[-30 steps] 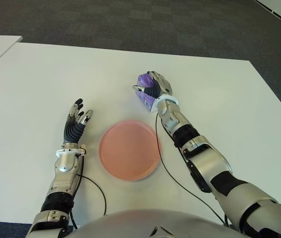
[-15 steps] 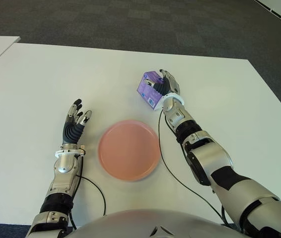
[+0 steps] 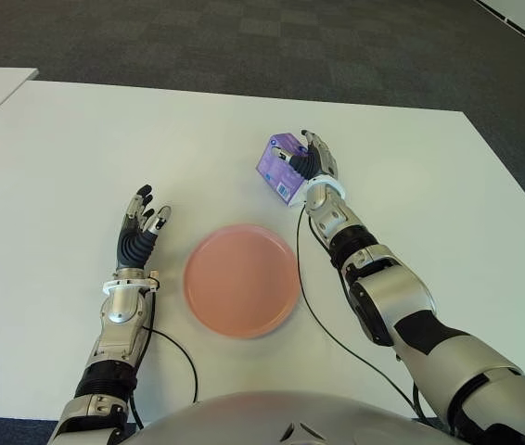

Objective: Put the tissue paper into the plate.

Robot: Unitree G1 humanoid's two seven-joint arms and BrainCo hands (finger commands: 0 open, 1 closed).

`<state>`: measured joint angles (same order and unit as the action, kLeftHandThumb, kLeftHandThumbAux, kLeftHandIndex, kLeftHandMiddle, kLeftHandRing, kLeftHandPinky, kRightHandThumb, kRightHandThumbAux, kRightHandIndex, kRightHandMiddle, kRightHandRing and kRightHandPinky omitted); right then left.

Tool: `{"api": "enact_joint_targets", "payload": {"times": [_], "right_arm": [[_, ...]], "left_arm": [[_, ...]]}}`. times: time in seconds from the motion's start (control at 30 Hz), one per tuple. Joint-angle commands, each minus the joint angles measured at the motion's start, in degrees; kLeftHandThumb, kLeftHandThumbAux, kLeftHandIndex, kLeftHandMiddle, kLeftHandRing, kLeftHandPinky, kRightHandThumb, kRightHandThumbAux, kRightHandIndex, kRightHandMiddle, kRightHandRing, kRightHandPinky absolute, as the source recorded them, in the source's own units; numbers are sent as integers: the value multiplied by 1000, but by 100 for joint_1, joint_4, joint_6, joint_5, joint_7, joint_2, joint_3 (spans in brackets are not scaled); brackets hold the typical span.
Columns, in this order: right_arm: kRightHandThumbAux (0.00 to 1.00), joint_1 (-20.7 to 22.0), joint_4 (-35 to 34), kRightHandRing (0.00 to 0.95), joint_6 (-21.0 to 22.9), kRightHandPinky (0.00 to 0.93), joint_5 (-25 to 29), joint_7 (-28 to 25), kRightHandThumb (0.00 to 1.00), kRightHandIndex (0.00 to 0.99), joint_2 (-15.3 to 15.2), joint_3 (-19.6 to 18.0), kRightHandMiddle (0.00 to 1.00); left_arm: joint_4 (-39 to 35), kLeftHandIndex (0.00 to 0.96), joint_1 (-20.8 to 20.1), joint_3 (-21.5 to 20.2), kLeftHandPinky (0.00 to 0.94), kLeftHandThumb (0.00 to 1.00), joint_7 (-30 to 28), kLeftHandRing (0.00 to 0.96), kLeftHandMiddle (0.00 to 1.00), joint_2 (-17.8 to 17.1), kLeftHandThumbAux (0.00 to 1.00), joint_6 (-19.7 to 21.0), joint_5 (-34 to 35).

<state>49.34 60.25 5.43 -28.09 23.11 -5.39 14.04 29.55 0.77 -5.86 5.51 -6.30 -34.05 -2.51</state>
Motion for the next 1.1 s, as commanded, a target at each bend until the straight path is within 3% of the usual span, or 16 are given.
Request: {"api": "enact_joint_targets", "payload": {"times": [0.03,1.1], "right_arm": [[314,-116,138,0,-8,0,104,-90,130,0,21,-5,0],[333,-331,82,0,-270,0,-4,-534,132,0,-124,377,0]], "left_arm": [[505,0,343,38,0,0,-29,0,0,31,439,15,-75],[493,0,308,58,0,0,101,0,0,75,437,49,-114]]}}
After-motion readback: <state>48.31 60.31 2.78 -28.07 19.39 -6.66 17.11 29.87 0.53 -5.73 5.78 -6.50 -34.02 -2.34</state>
